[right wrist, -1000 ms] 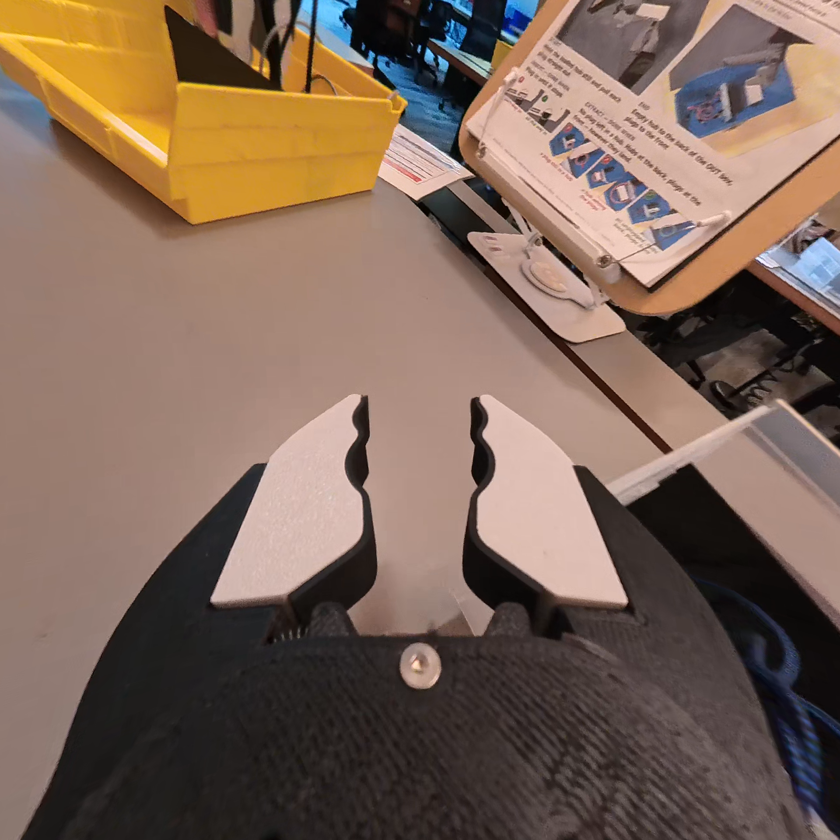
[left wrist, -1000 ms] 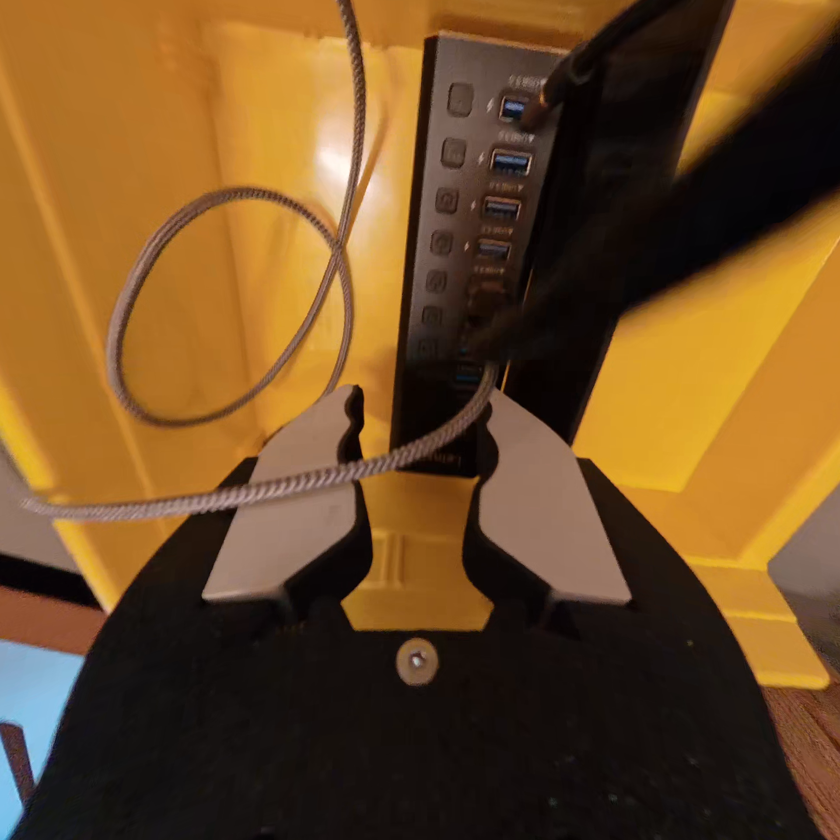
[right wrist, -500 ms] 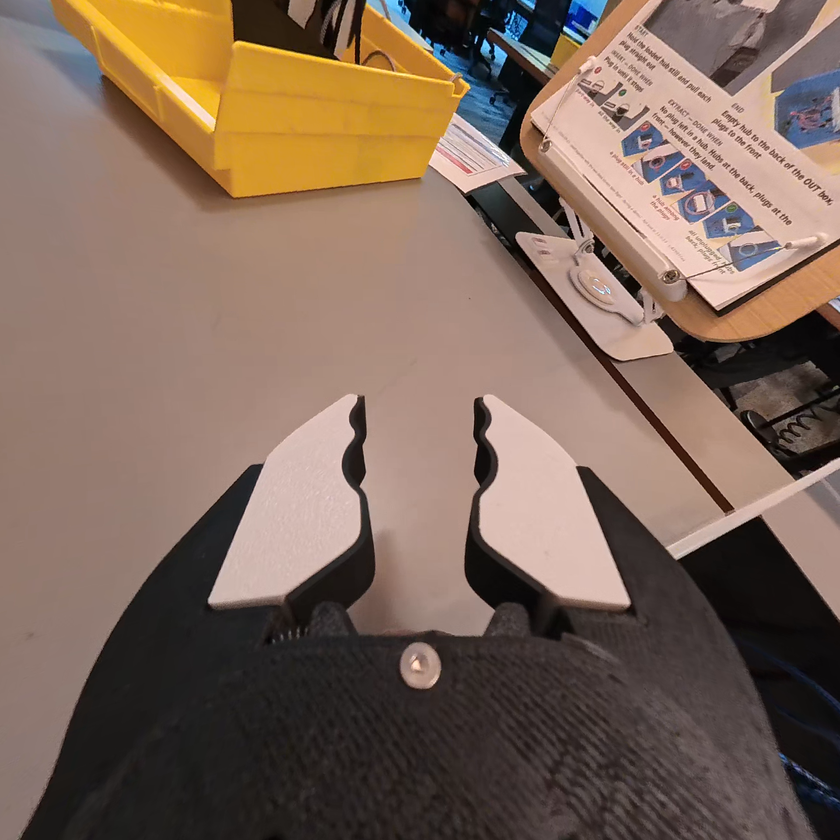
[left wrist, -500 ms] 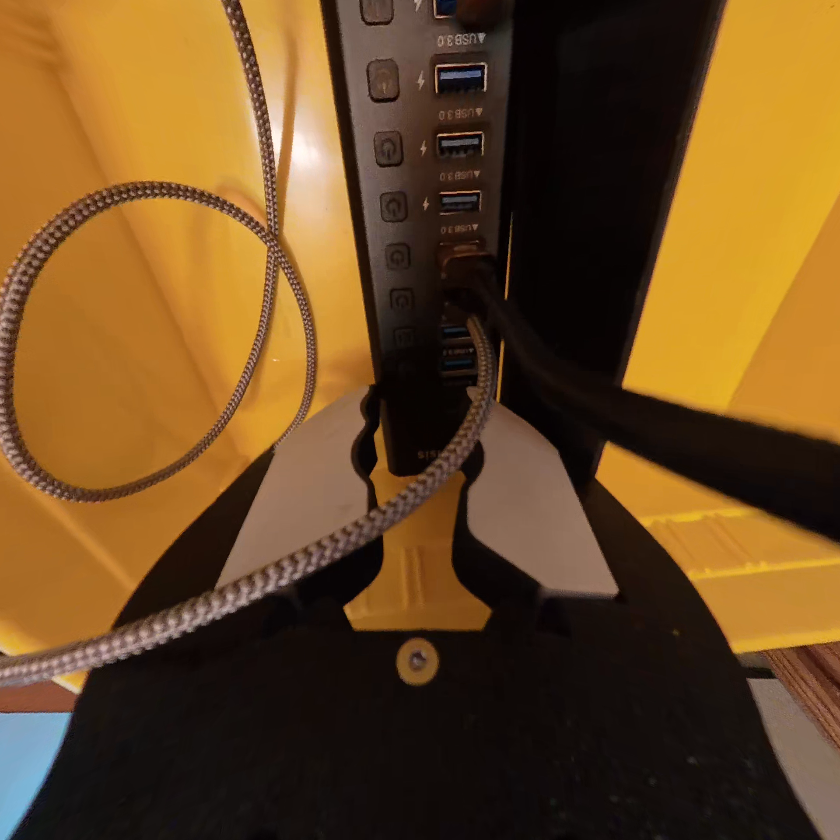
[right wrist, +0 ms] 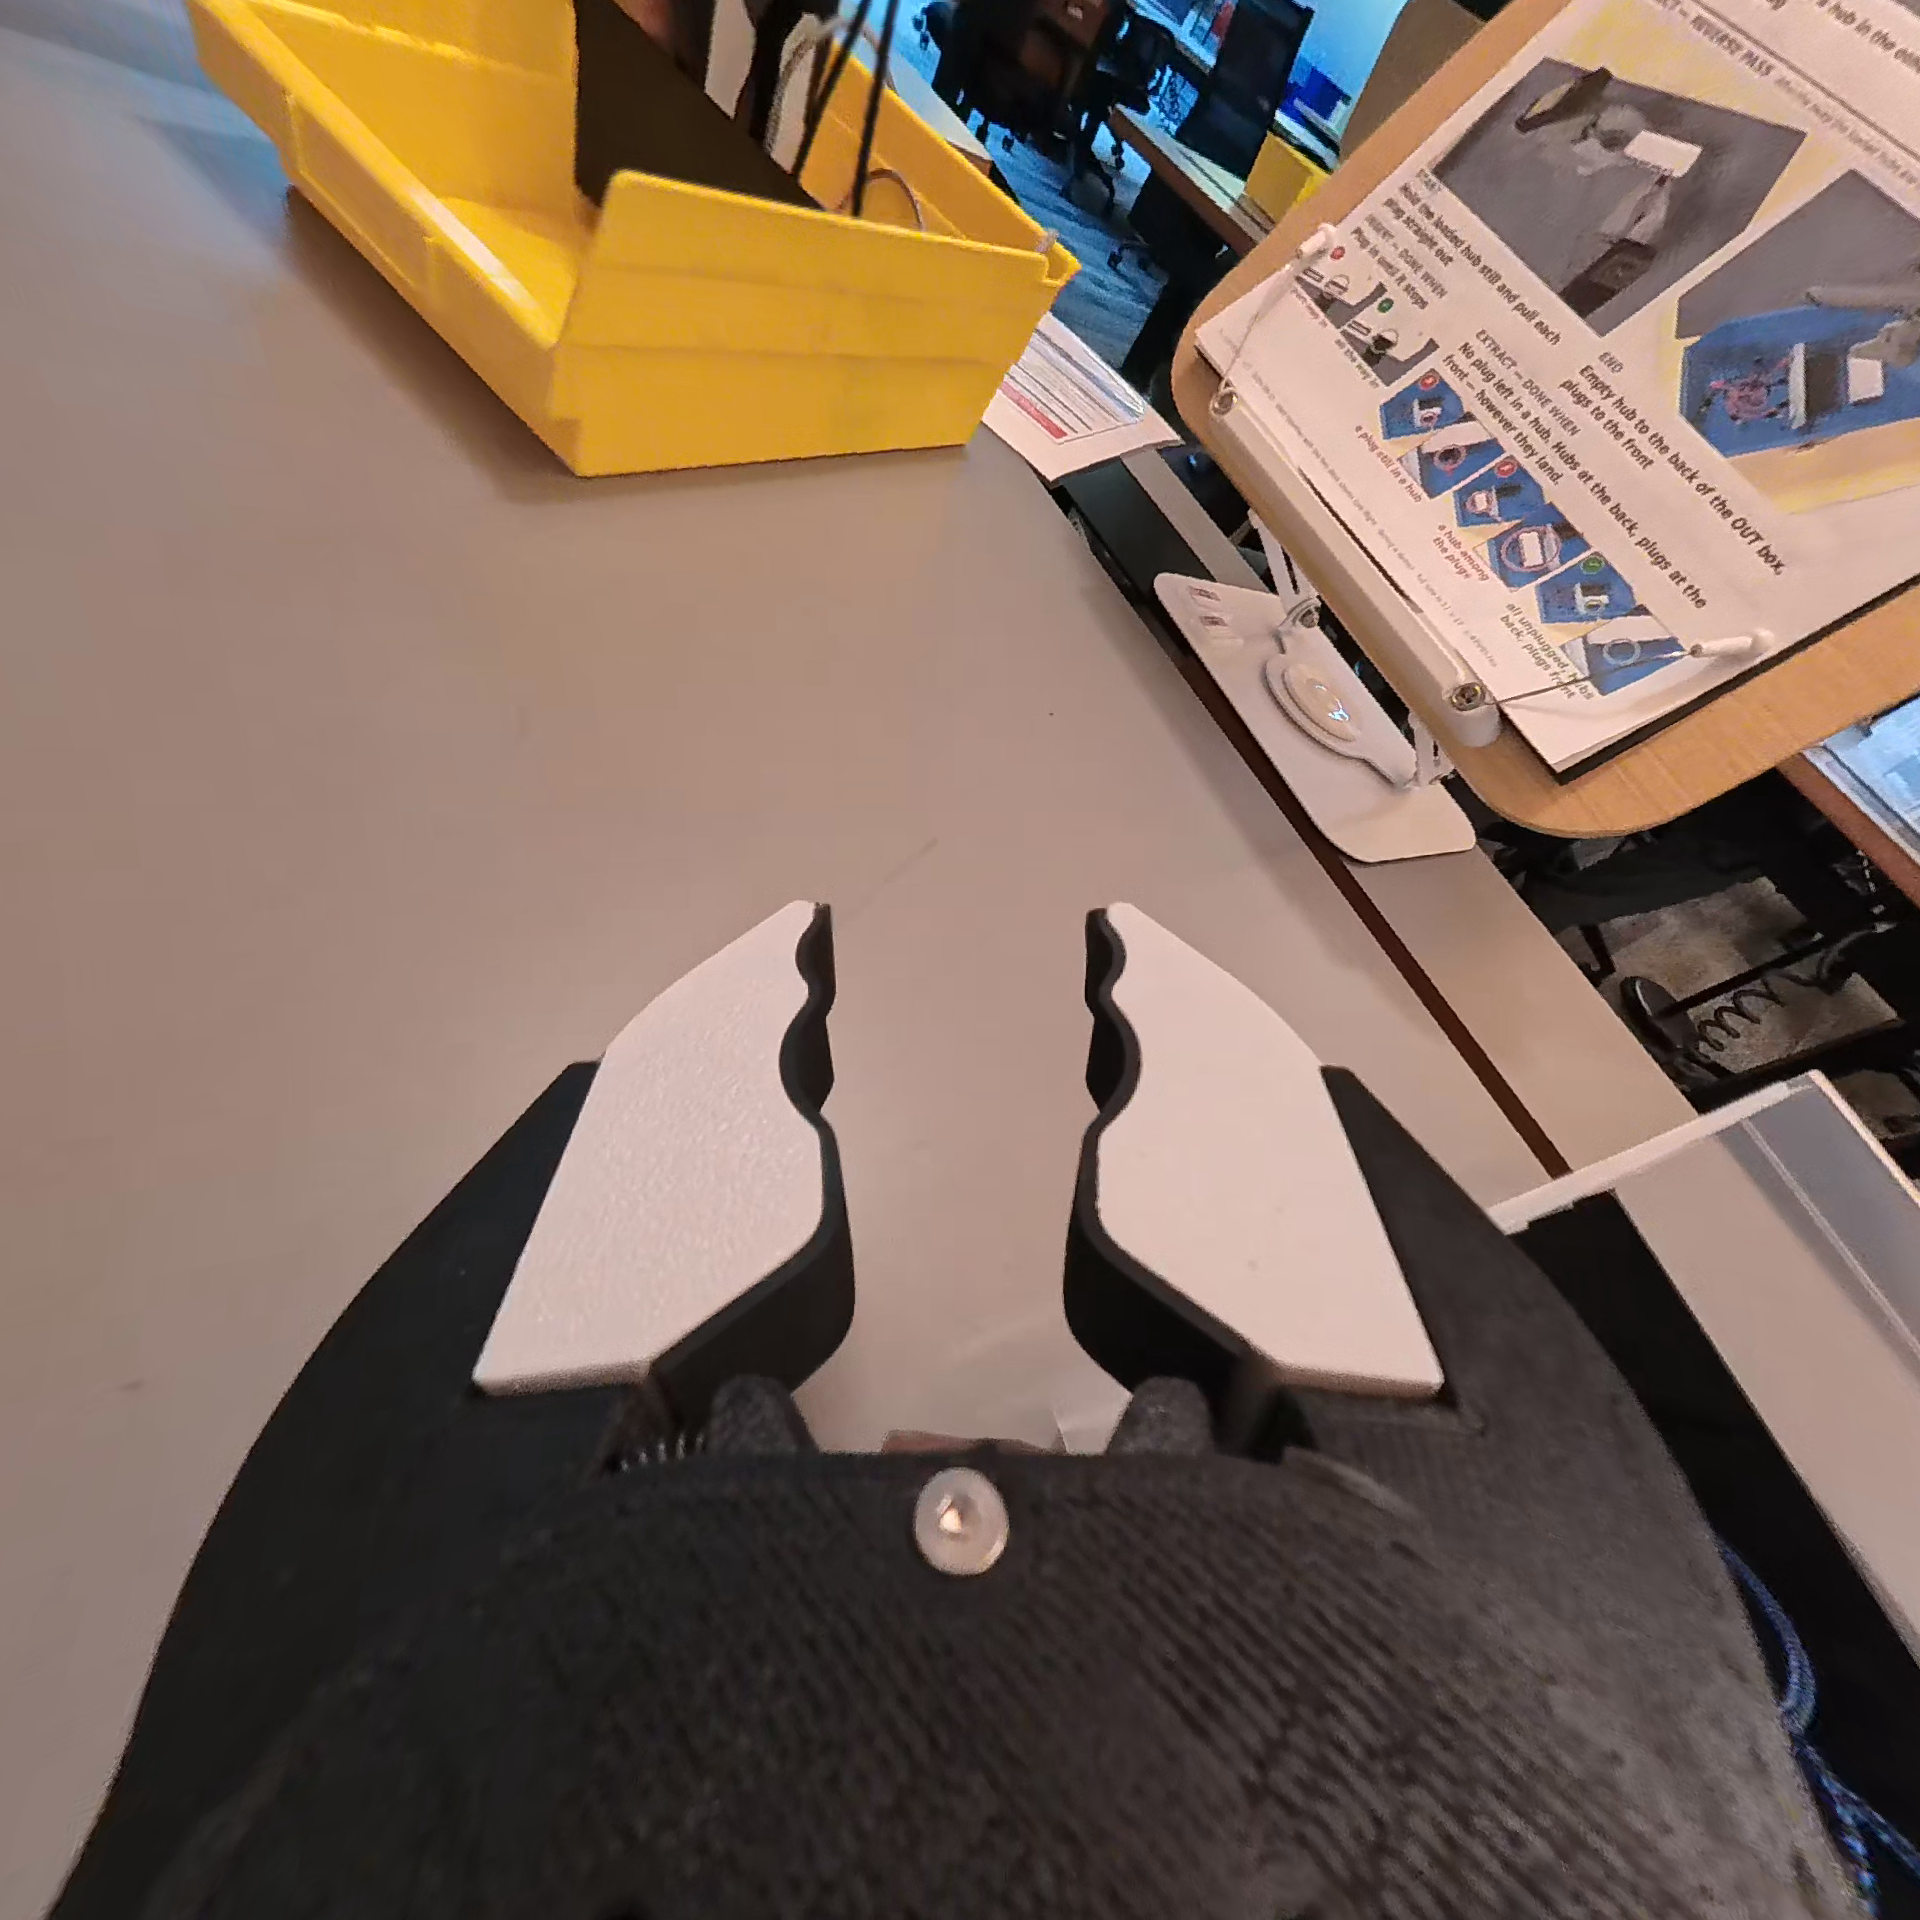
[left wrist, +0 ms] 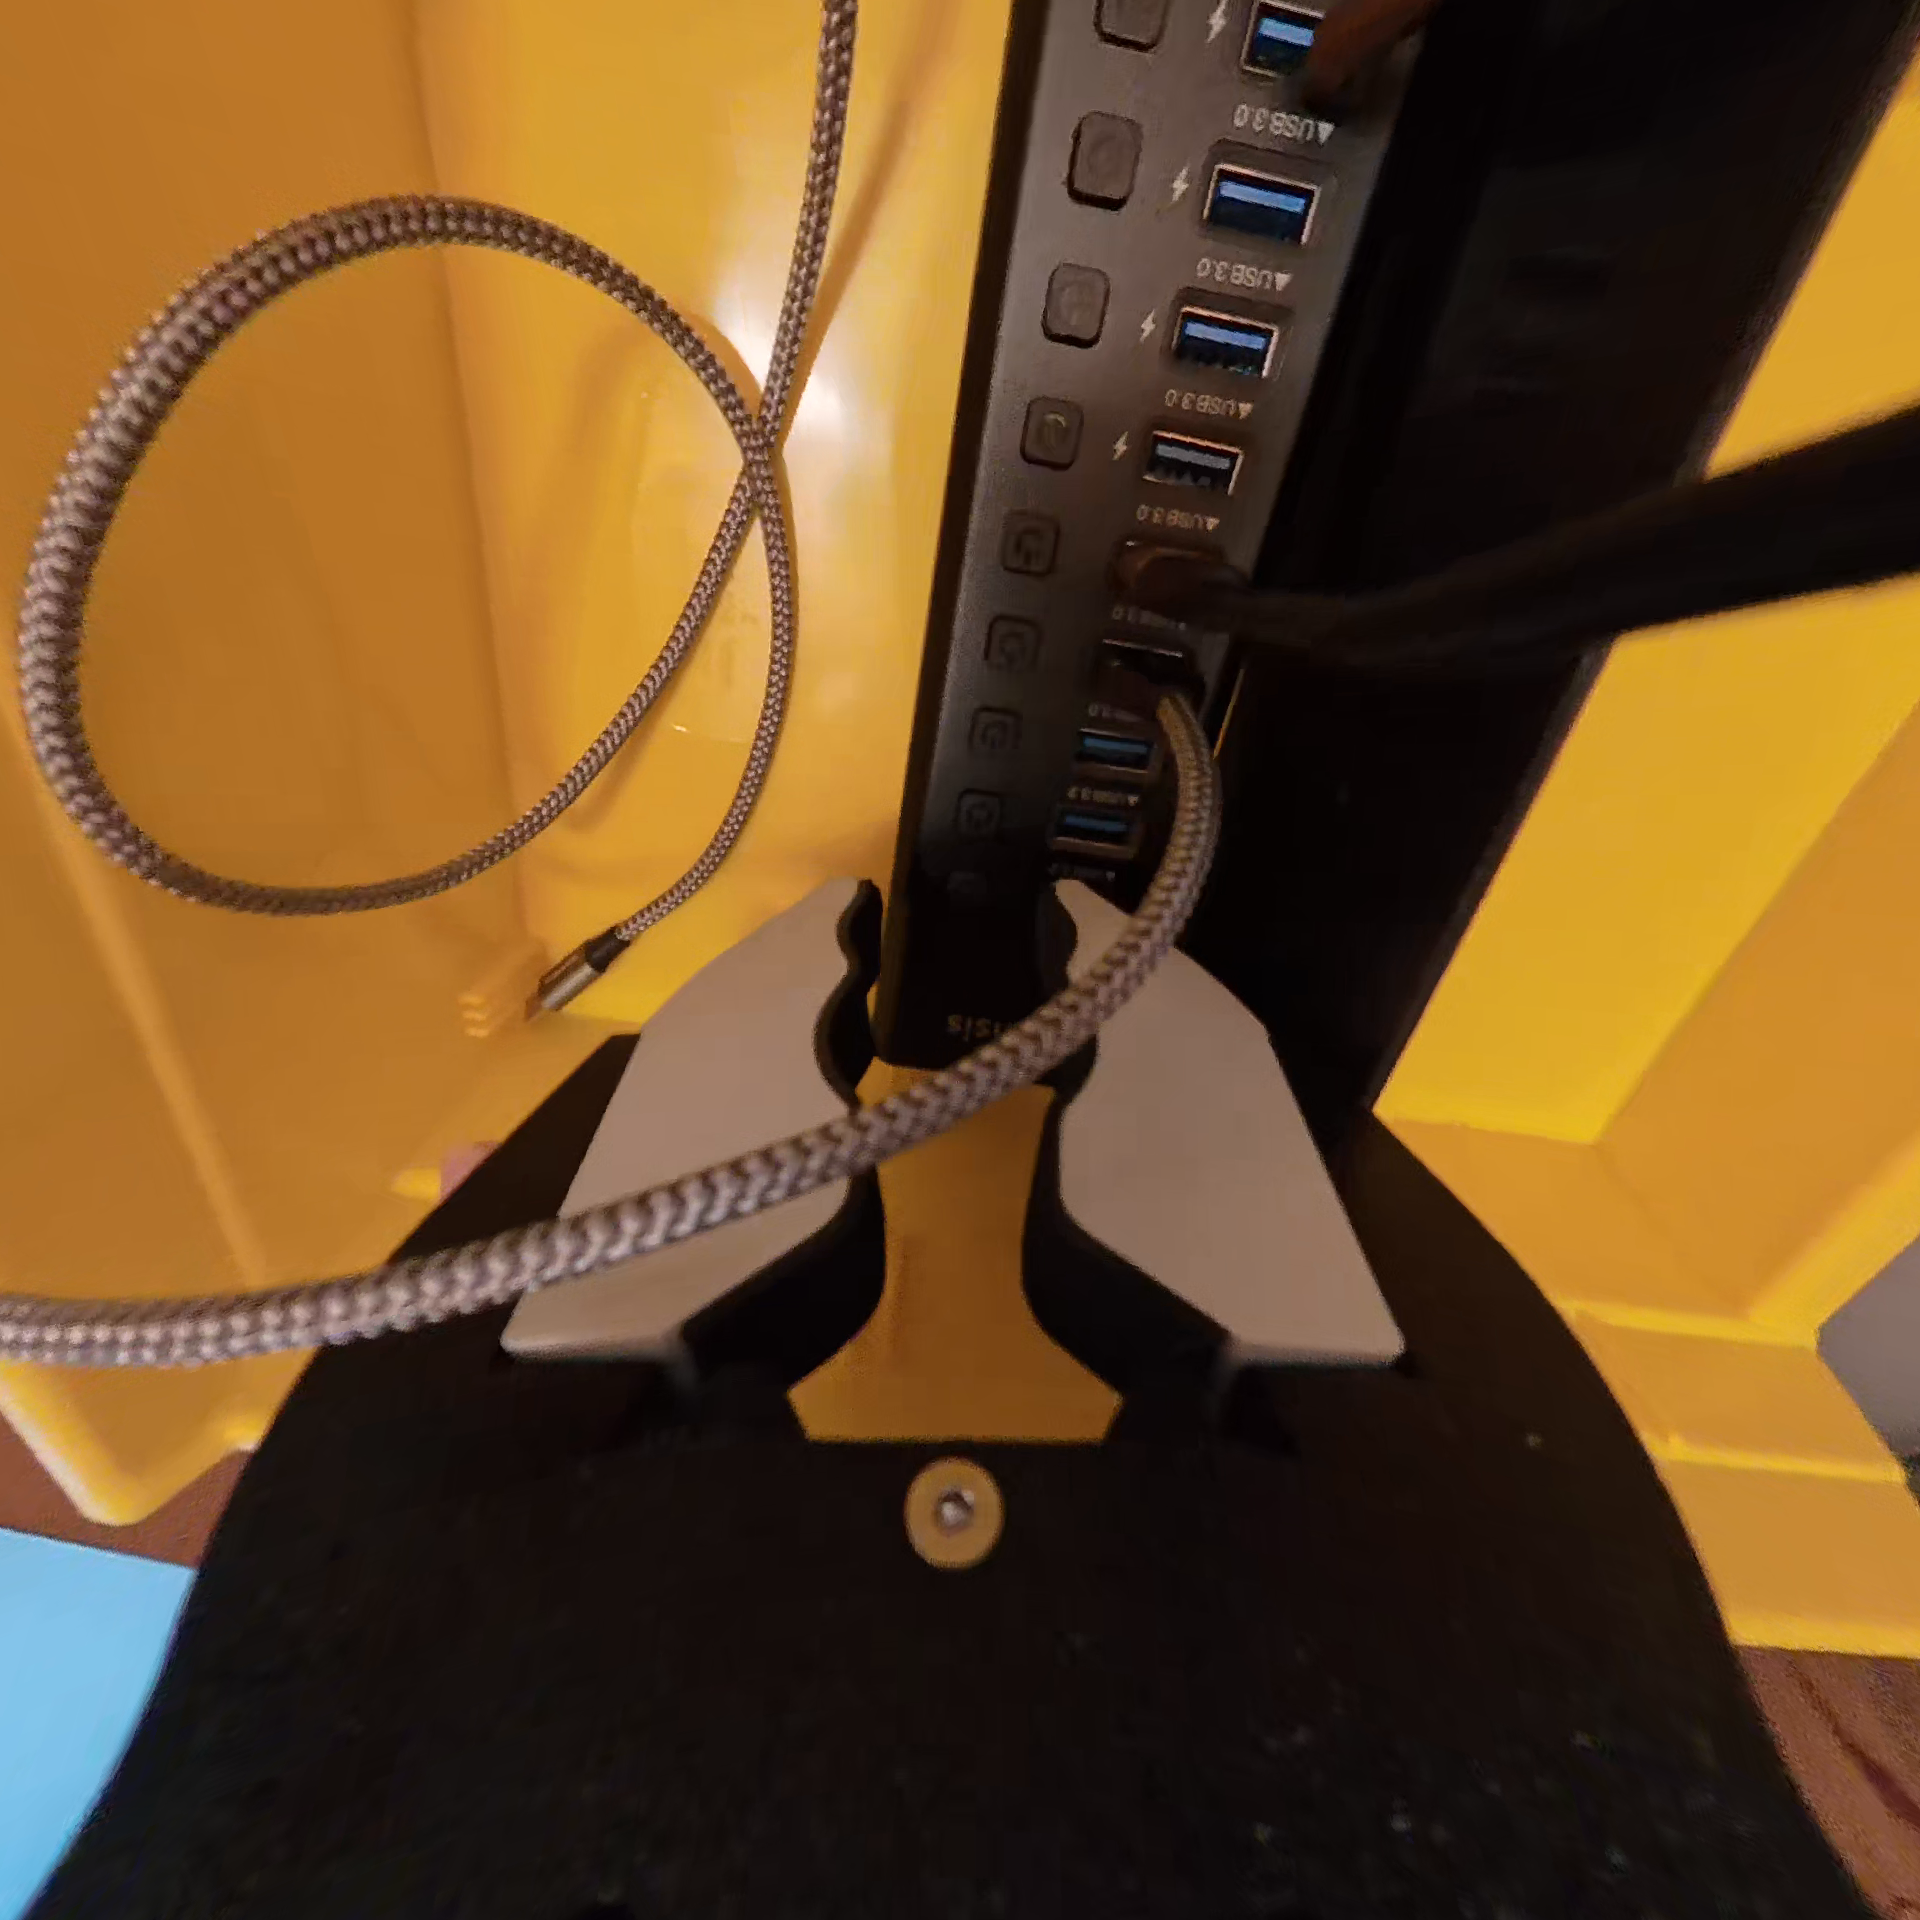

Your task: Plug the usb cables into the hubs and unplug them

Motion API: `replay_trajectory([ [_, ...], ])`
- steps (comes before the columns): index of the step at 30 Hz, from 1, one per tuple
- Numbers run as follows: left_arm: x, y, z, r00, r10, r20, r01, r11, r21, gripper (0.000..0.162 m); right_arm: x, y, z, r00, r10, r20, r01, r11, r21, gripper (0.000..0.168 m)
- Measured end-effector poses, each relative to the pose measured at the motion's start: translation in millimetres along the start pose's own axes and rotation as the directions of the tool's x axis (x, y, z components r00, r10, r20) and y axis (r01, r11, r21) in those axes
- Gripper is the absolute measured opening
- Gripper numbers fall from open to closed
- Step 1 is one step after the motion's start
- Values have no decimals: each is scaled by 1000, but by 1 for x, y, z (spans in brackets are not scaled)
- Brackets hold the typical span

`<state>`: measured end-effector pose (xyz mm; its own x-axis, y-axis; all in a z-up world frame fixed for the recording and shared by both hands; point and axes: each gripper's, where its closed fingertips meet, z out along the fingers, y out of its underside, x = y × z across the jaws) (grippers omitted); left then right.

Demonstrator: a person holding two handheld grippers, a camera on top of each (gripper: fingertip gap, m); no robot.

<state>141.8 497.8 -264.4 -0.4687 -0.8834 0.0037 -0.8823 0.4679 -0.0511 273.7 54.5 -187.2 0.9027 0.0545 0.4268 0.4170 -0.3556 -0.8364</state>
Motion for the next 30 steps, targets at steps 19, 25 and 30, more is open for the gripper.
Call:
replay_trajectory([
  [19,-6,19,0,981,146,-129,-165,975,-148,53,-3,11,-2,999,10,37,-9,1000,-26,49],
  [25,-6,22,15,988,78,-133,-112,955,-275,79,-5,20,4,998,19,53,-17,999,-50,49],
  [30,-6,22,16,987,116,-110,-145,941,-307,79,-4,22,6,999,18,46,-15,998,-55,49],
])
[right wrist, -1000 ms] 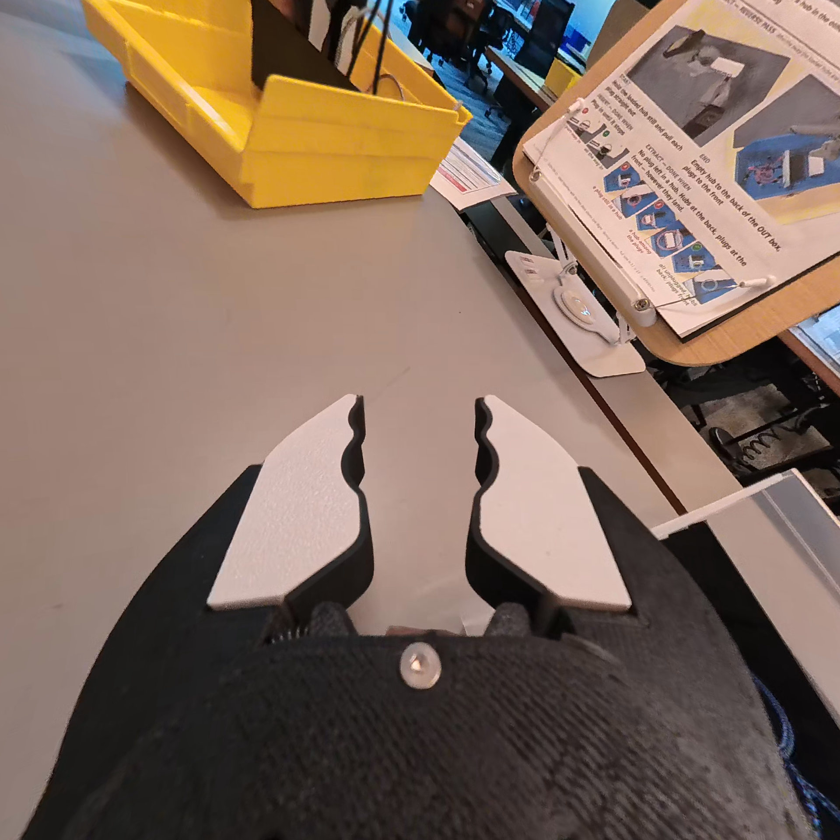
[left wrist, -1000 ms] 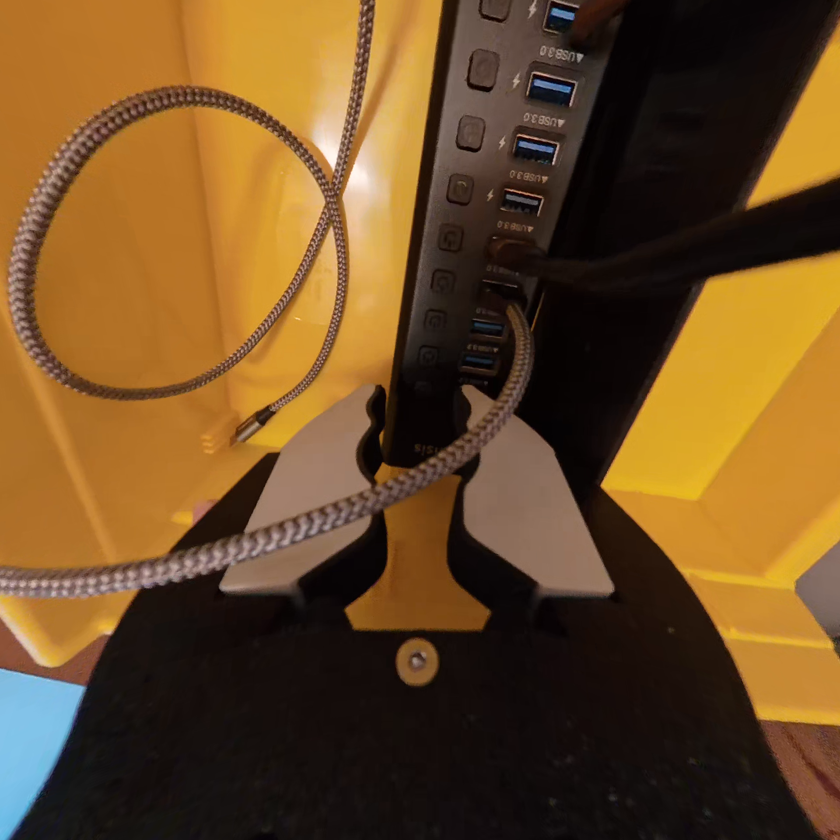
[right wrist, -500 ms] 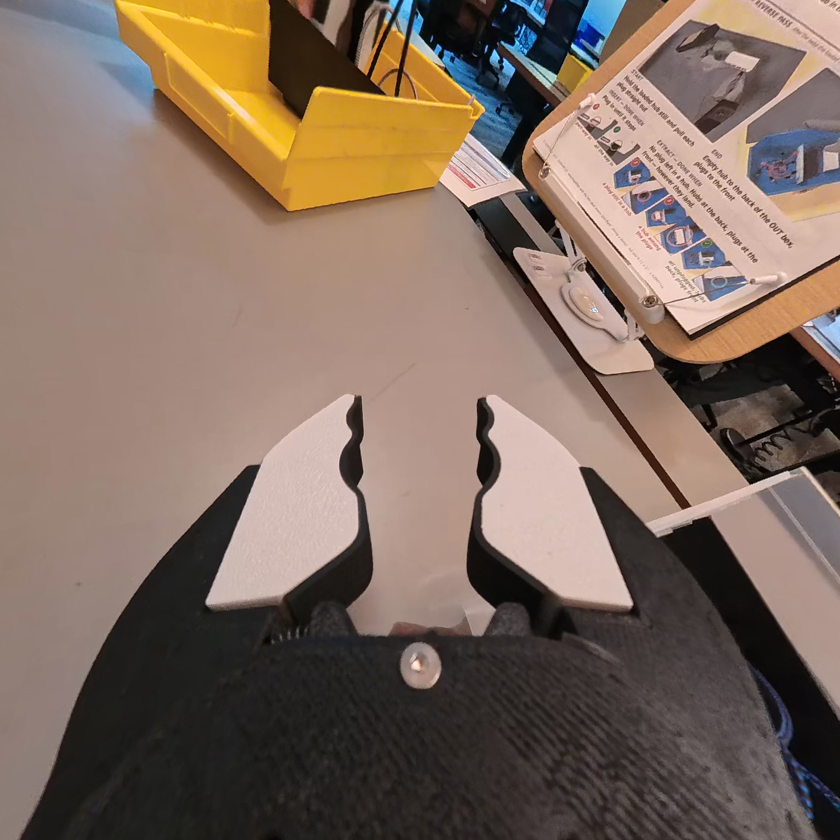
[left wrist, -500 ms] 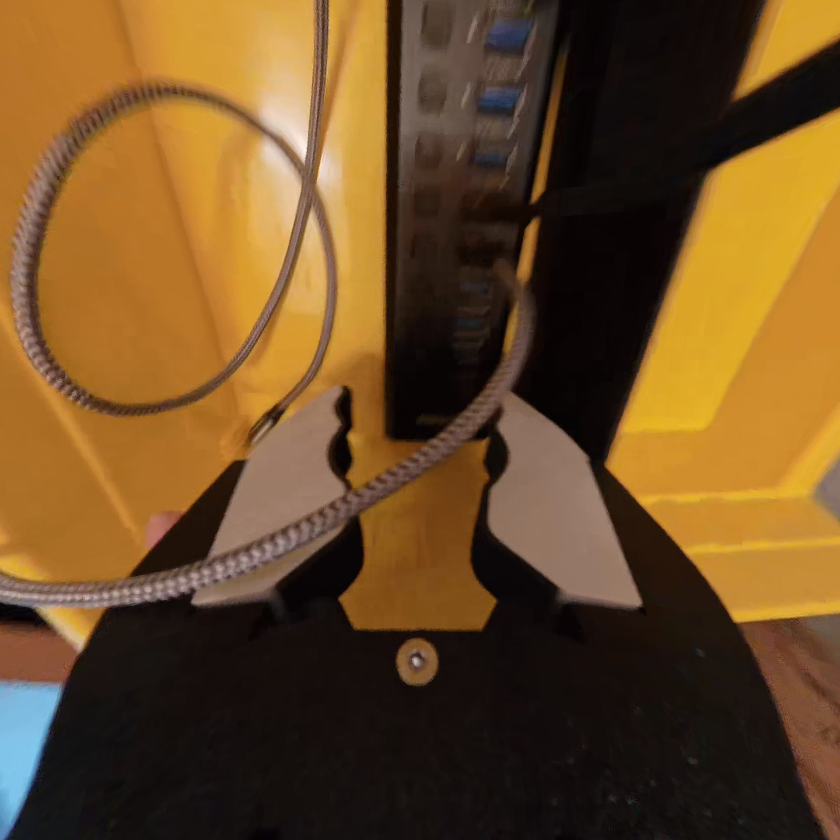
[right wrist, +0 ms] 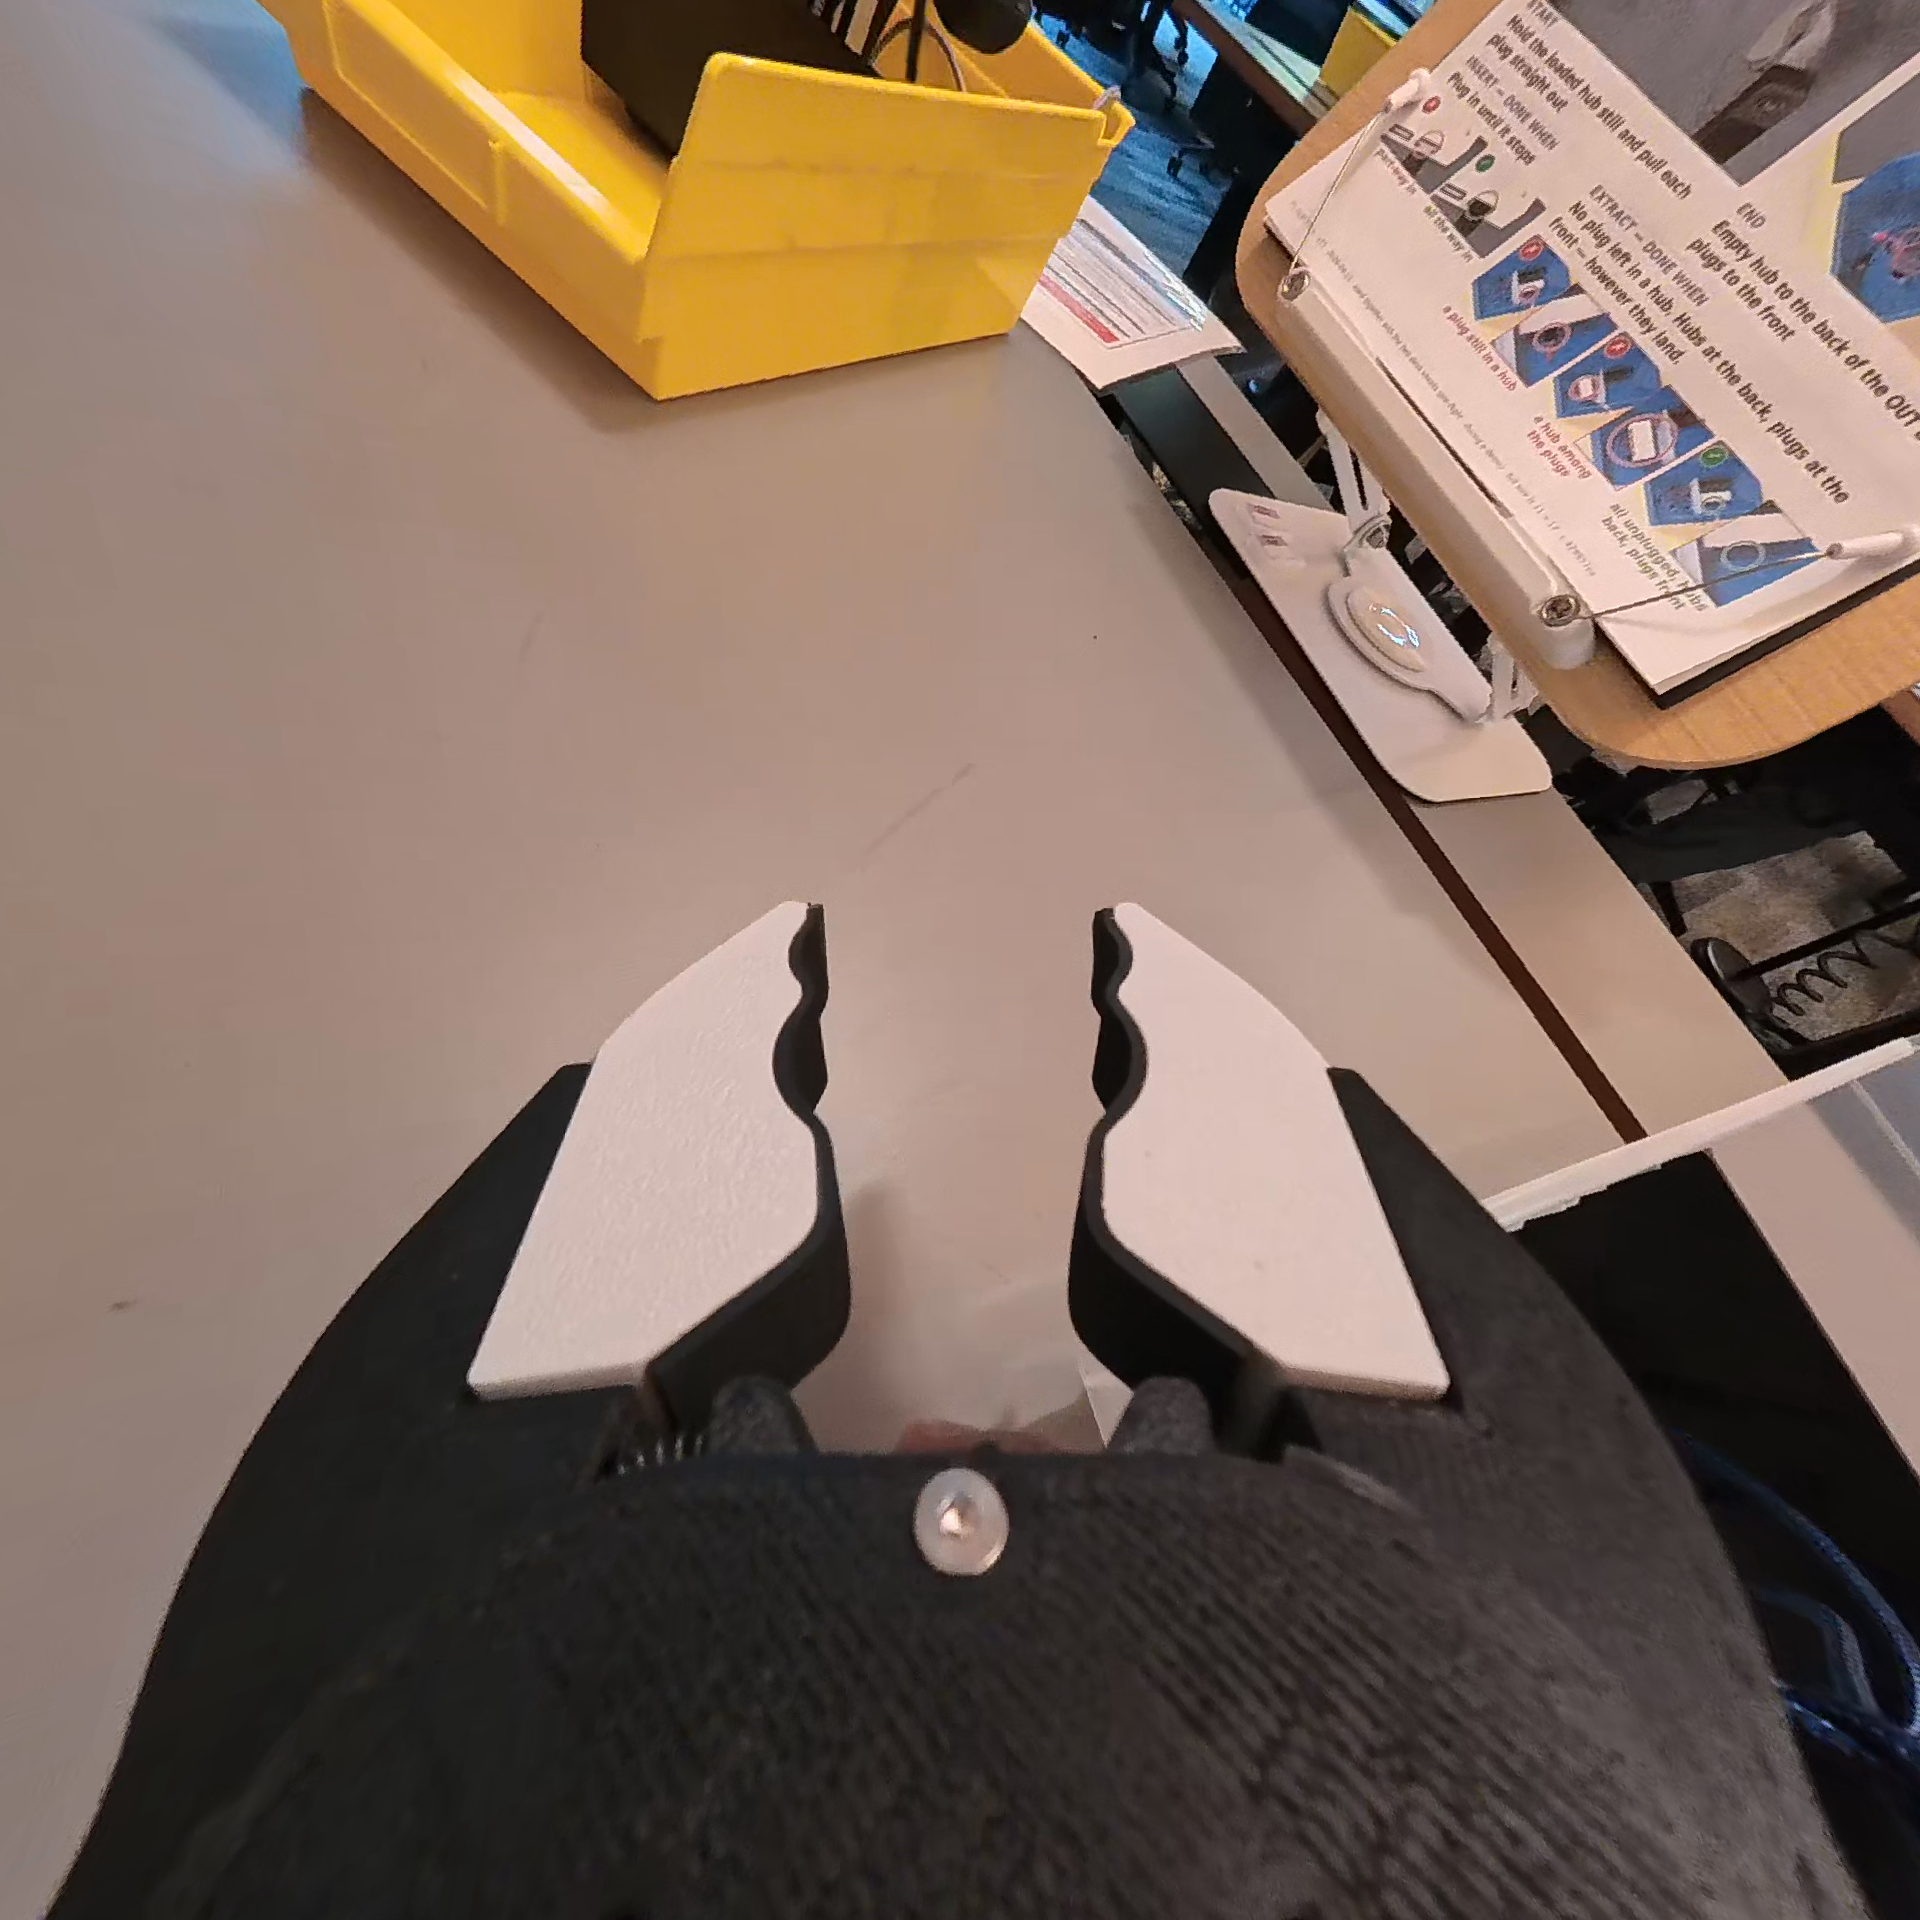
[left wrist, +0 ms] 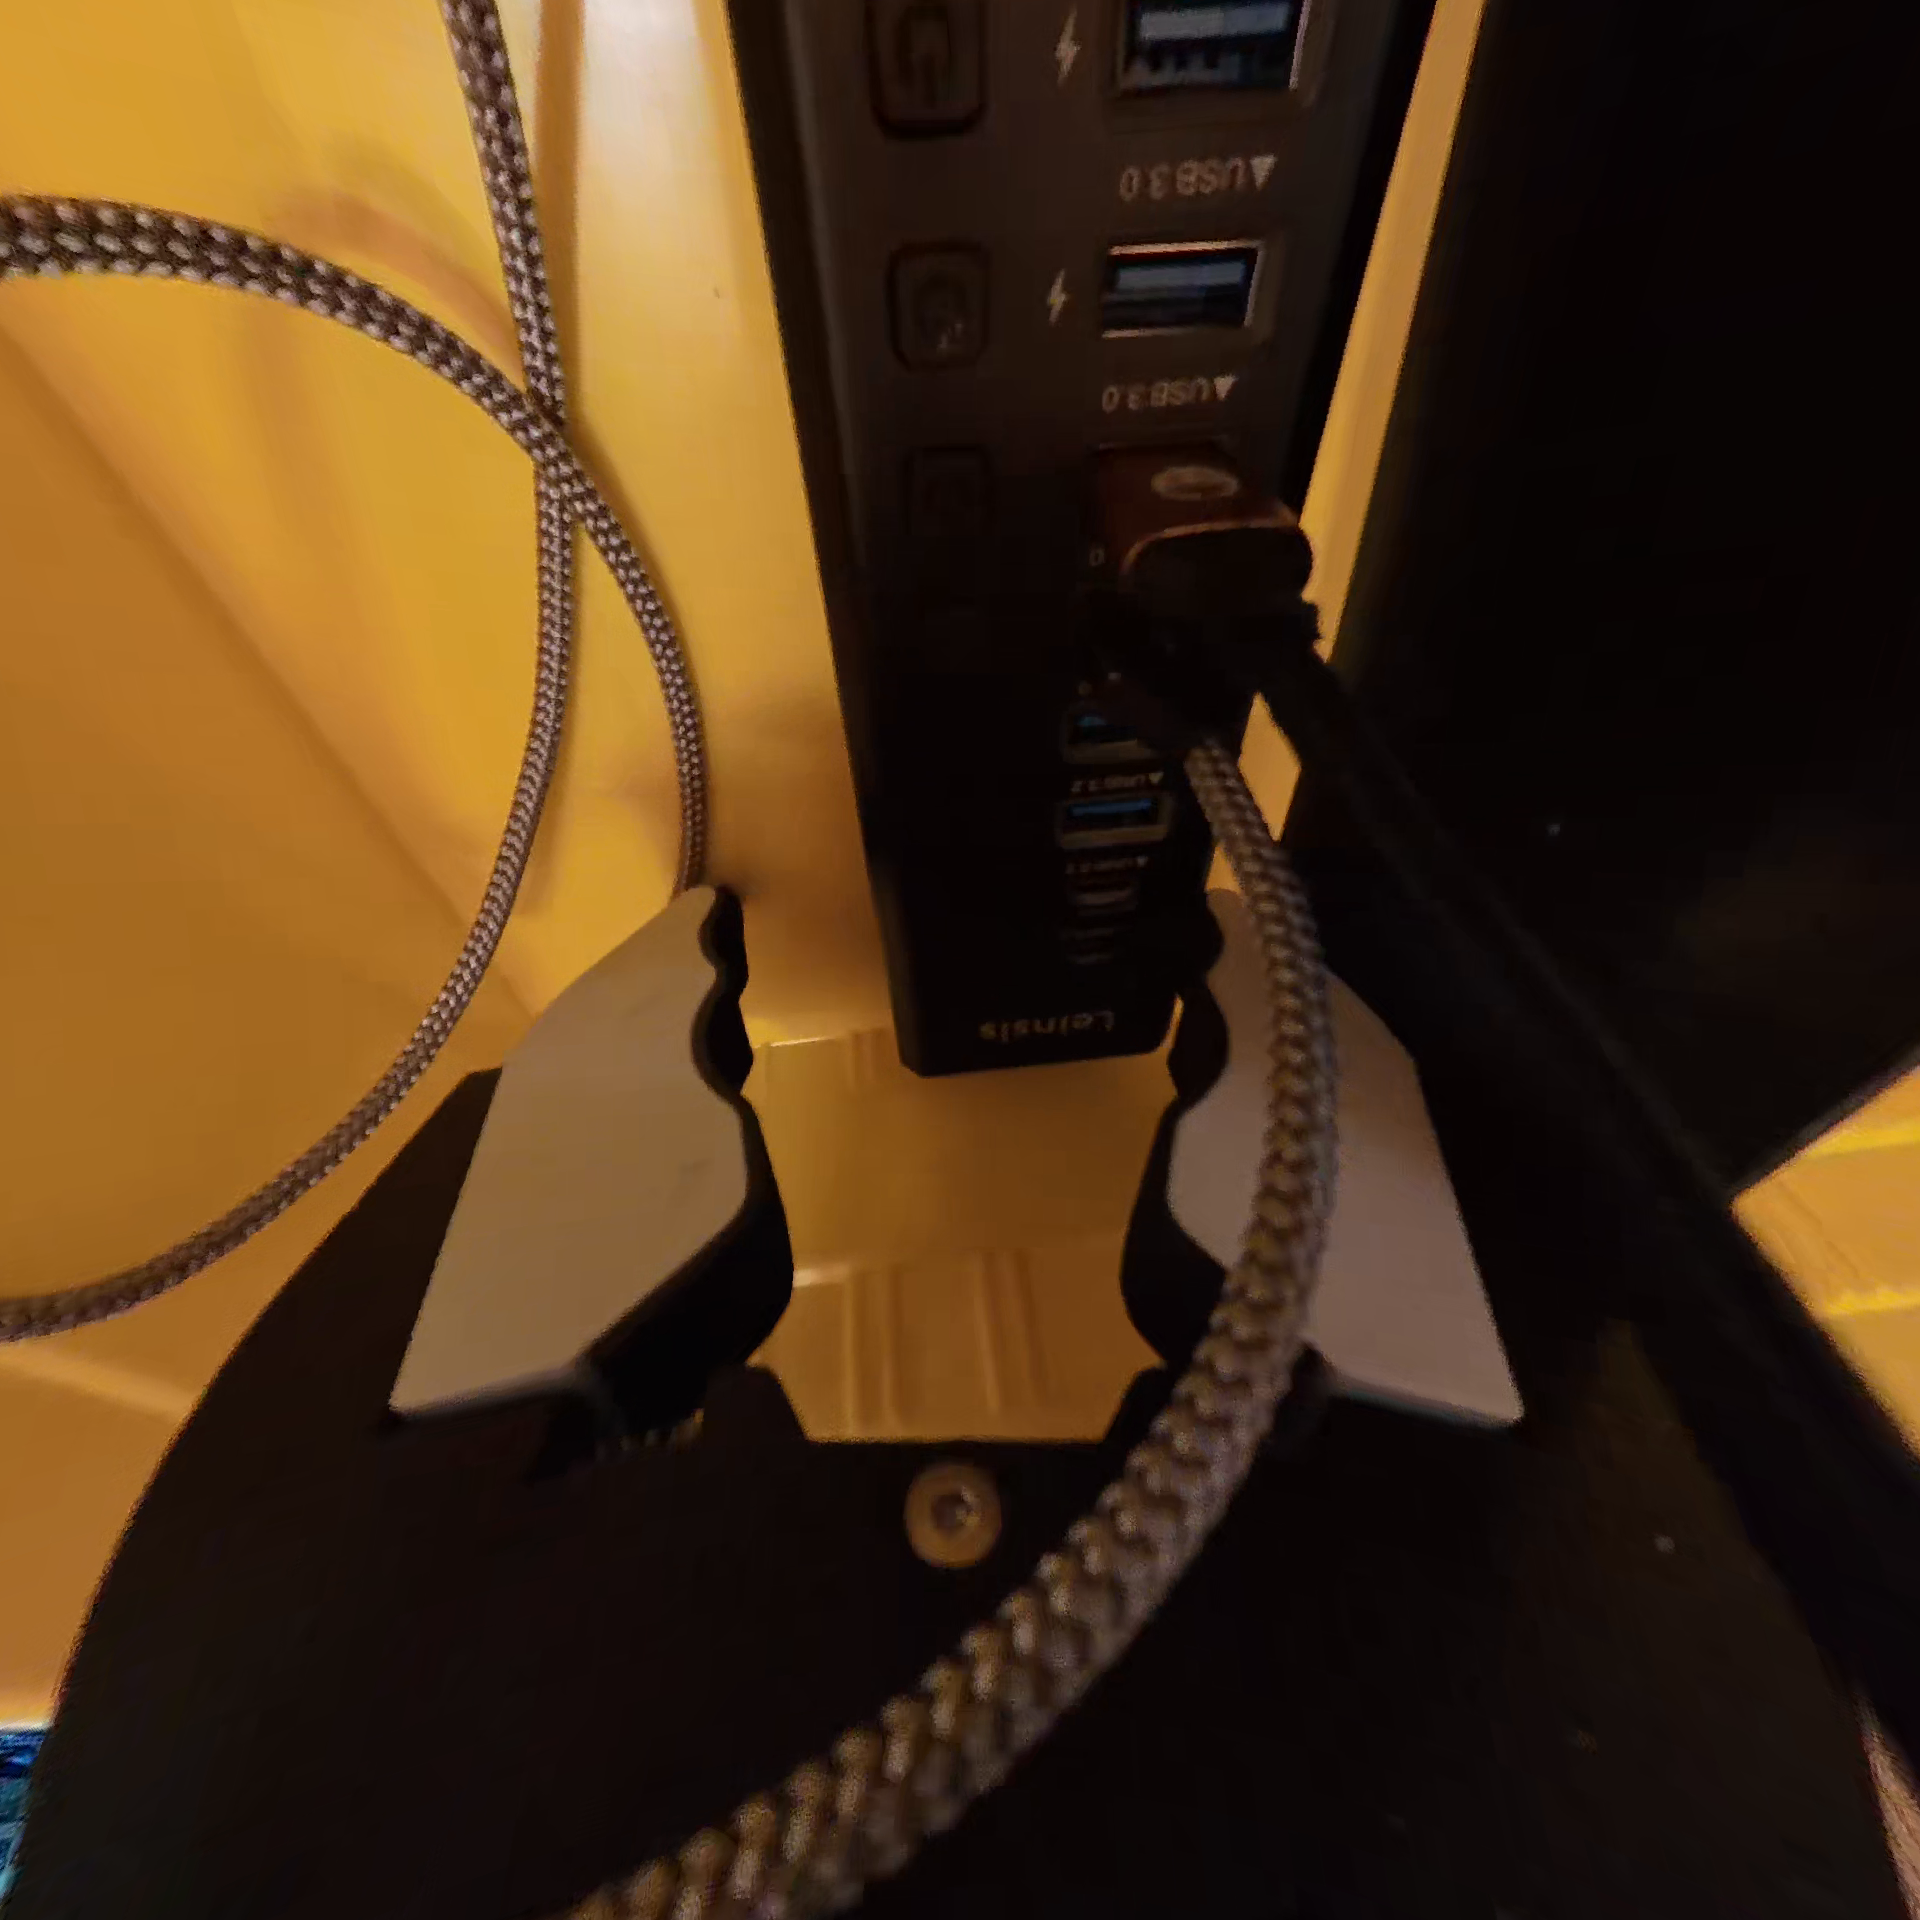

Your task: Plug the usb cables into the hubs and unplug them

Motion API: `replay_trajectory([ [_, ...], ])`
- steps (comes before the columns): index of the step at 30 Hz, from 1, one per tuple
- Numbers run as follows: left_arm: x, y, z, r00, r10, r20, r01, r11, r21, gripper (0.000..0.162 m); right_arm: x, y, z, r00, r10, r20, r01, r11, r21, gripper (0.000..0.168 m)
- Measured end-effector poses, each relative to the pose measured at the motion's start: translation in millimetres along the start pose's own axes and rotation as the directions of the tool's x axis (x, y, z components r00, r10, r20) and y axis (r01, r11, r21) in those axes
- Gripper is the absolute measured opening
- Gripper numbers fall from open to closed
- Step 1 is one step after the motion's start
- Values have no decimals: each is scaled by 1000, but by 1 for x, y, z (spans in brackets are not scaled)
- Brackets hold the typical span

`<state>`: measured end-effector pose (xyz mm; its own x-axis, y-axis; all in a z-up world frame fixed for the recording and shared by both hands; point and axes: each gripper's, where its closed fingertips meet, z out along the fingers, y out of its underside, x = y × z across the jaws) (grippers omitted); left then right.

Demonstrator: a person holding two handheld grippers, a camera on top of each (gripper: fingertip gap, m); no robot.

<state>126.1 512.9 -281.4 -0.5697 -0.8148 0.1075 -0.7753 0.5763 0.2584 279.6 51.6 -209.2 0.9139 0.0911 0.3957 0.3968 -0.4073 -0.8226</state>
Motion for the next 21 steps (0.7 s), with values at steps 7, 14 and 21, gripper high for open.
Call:
replay_trajectory([
  [7,13,0,-3,999,2,-44,1,998,68,54,2,-7,-5,1000,-25,-18,25,1000,4,49],
  [14,-12,0,-29,988,-119,97,98,975,198,53,10,-20,-22,997,-43,-68,45,999,31,49],
  [21,-13,-11,-126,950,-272,155,156,840,519,0,11,-32,-28,995,-65,-79,69,996,55,49],
])
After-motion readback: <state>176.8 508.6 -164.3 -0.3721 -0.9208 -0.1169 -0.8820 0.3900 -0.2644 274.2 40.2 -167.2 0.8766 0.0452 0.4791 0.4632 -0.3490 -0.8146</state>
